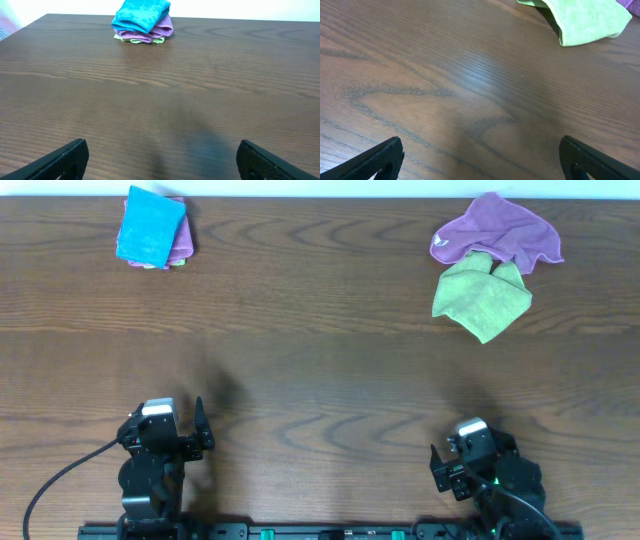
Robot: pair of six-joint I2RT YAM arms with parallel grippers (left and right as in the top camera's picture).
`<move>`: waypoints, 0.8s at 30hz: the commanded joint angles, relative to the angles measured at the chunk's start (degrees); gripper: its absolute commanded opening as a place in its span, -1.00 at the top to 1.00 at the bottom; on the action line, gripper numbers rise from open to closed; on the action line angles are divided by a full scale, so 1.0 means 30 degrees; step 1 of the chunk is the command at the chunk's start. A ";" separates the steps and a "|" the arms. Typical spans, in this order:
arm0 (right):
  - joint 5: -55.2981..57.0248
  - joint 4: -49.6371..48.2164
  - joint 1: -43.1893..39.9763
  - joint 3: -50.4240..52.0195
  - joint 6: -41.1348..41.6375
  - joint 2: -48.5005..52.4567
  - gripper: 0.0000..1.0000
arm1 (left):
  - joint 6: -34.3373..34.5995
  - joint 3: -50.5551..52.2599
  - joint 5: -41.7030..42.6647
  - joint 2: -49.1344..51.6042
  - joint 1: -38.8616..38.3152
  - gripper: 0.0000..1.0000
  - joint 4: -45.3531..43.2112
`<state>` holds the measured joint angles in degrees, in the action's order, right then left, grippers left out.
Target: Fold the cloth
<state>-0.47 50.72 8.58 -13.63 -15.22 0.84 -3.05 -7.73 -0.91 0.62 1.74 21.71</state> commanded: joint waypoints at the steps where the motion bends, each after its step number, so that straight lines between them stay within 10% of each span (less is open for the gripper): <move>1: -0.0211 0.0087 -0.0087 0.0262 0.0124 -0.0175 -0.99 | -0.0219 0.0415 -0.0321 -0.0138 0.0073 -0.91 0.0044; 24: -0.0240 -0.0153 -0.0087 0.0262 0.0138 -0.0175 -0.98 | -0.0219 0.0415 -0.0321 -0.0138 0.0073 -0.91 0.0044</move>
<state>-0.47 50.63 8.58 -13.63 -15.22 0.84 -3.07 -7.73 -0.91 0.62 1.74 21.71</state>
